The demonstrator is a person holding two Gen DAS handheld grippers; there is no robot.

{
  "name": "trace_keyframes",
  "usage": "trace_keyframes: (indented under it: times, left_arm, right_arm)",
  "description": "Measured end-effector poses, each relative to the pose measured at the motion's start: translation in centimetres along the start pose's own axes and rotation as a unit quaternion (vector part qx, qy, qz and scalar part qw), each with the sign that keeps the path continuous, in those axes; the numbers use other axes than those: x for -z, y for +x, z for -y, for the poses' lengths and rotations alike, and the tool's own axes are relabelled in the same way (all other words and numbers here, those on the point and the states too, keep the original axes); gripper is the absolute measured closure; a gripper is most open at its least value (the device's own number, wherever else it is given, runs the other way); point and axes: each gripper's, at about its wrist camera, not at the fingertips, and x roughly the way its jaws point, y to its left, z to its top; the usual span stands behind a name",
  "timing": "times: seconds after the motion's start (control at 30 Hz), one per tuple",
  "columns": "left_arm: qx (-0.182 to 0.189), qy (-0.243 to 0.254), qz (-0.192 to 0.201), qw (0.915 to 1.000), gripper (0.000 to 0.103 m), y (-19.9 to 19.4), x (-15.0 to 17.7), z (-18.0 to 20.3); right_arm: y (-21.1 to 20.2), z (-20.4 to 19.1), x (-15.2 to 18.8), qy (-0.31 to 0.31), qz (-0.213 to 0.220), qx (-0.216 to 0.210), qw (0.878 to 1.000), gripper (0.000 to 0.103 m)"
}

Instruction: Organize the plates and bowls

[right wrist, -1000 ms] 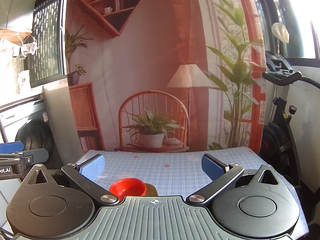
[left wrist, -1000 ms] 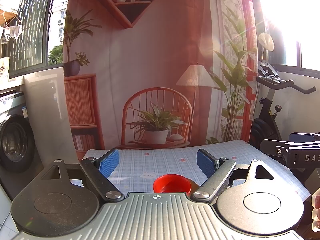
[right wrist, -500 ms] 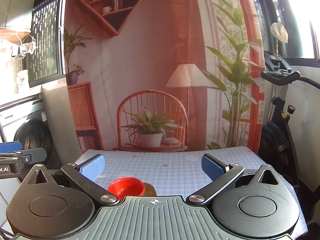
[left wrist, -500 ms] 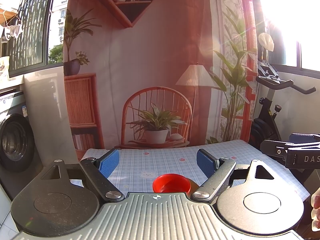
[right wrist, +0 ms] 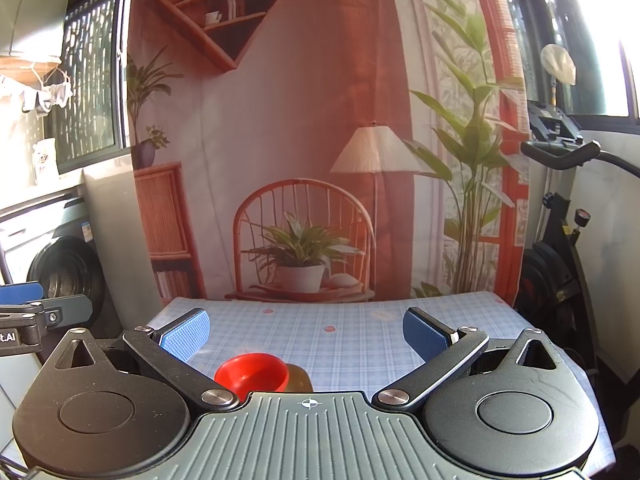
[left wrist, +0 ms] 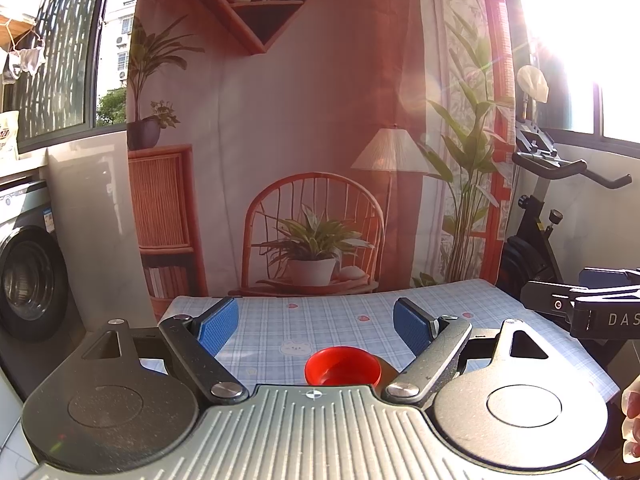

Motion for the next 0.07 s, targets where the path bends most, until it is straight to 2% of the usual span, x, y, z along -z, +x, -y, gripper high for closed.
trace_keyframes:
  times: [0.07]
  left_arm:
    - [0.0, -0.001, 0.0, 1.0, 0.017, 0.05, -0.03, -0.01]
  right_arm:
    - [0.0, 0.11, 0.14, 0.0, 0.0, 0.0, 1.0, 0.0]
